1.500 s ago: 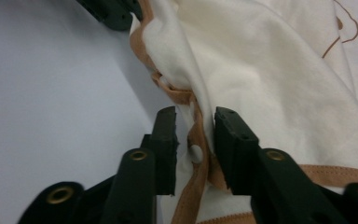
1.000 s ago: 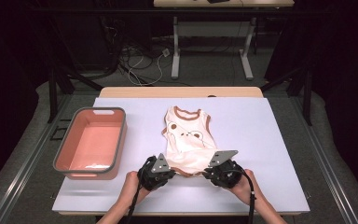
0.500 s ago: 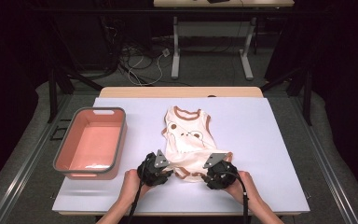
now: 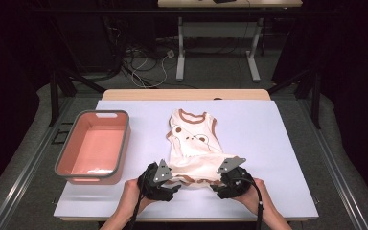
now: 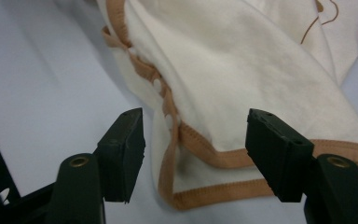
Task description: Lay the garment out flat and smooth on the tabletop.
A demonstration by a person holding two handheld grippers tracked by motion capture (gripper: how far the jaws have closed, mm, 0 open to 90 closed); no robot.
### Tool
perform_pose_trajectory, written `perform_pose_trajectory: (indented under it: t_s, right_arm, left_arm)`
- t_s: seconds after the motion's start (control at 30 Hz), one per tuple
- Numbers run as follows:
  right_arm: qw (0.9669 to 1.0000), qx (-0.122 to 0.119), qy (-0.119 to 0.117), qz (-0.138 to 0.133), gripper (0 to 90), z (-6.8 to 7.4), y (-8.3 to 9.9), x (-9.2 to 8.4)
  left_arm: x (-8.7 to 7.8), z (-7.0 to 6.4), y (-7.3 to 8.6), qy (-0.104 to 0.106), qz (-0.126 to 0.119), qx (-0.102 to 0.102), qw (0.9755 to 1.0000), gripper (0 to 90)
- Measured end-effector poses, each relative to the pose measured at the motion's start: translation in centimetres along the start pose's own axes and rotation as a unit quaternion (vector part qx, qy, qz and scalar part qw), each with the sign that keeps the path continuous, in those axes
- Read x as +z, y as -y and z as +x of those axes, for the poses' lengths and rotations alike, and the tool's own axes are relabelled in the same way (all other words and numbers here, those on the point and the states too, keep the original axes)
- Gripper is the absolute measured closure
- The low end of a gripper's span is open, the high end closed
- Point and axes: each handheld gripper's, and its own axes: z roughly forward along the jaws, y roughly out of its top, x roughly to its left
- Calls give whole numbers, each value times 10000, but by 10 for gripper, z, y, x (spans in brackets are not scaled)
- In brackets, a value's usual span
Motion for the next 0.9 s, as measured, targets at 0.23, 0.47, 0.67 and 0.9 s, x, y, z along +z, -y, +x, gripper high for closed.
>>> perform_pose_trajectory:
  t_s: [0.23, 0.47, 0.67, 0.9]
  right_arm:
    - [10000, -26, 49, 48, 535, 8, 13, -2]
    - [9997, -173, -67, 131, 632, 11, 15, 0]
    - [9993, -237, -60, 271, 665, 10, 17, 7]
    - [9993, -78, -200, 298, 756, 7, 16, 16]
  left_arm:
    - [6, -14, 2, 515, -83, 161, 9985, 486]
    - [35, -17, -1, 426, 129, 263, 9987, 559]
    - [54, -11, -2, 386, 180, 164, 9990, 606]
    - [63, -9, -4, 462, 23, 14, 9989, 759]
